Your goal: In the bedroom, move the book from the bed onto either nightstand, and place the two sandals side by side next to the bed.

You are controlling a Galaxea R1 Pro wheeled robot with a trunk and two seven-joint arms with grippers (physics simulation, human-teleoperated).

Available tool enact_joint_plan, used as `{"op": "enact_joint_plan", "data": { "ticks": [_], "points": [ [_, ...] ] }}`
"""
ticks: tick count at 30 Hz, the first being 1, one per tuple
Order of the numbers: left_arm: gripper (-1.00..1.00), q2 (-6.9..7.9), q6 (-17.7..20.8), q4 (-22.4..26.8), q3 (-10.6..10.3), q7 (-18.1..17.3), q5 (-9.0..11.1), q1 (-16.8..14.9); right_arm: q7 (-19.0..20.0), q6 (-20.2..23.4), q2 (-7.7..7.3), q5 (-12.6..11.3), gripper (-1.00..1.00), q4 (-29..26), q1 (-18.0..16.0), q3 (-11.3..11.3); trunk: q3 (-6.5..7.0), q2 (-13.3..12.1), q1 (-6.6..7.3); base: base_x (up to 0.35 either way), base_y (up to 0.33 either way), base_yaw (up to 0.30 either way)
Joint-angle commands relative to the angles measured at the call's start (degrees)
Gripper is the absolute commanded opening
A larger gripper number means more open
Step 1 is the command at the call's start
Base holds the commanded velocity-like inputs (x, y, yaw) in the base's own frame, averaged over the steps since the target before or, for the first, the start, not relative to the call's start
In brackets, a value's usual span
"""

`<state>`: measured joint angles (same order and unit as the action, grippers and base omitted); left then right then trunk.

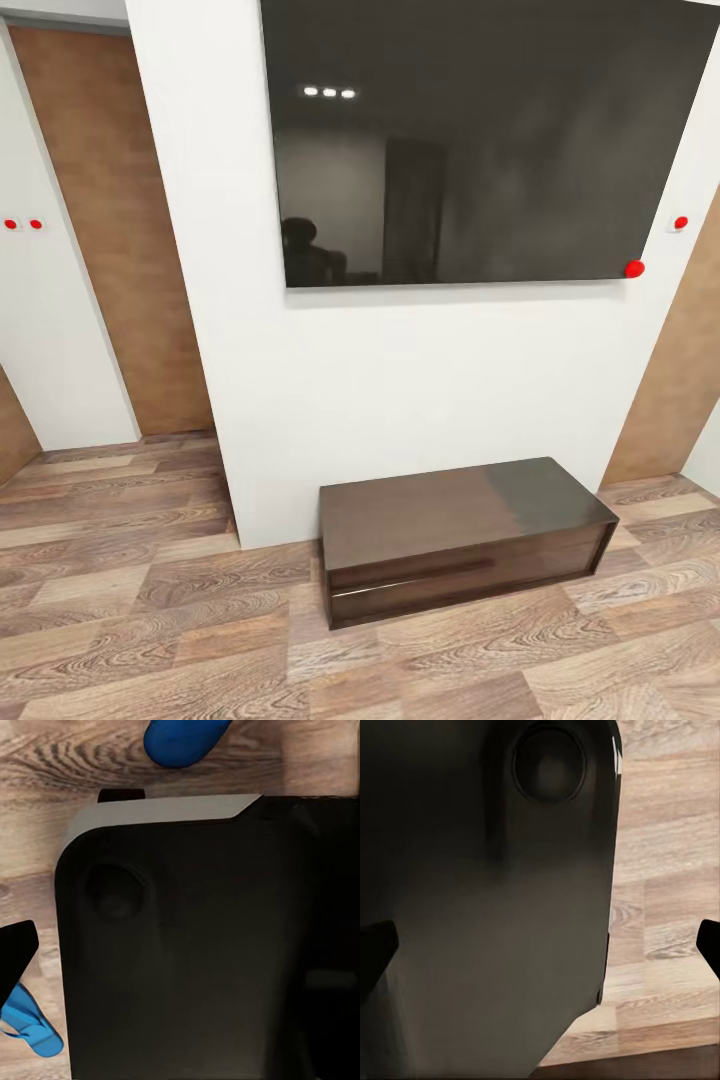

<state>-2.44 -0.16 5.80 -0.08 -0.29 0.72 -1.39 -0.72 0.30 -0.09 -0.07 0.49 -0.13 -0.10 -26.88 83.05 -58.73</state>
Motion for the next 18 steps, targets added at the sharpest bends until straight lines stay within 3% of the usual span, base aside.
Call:
{"op": "enact_joint_plan", "data": {
  "ticks": [1,13,18],
  "points": [
    [1.00,-0.01,-0.02,0.05,-0.01,-0.04,0.07,-0.02,-0.07,-0.04,0.00,0.01,1.00,0.03,0.00,0.00,-0.04,0.02,0.00,0.000,0.000,0.000],
    [1.00,0.07,-0.01,2.33,0.08,0.03,0.08,-0.02,-0.07,-0.54,0.00,0.05,1.00,0.05,-0.02,0.01,-0.04,0.02,0.00,-0.003,0.000,0.000],
    [1.00,0.01,-0.01,2.45,0.08,0.03,0.08,-0.02,-0.07,-0.56,0.00,0.04,1.00,0.04,-0.02,0.01,-0.04,0.02,0.00,-0.220,0.000,0.000]
  ]
}}
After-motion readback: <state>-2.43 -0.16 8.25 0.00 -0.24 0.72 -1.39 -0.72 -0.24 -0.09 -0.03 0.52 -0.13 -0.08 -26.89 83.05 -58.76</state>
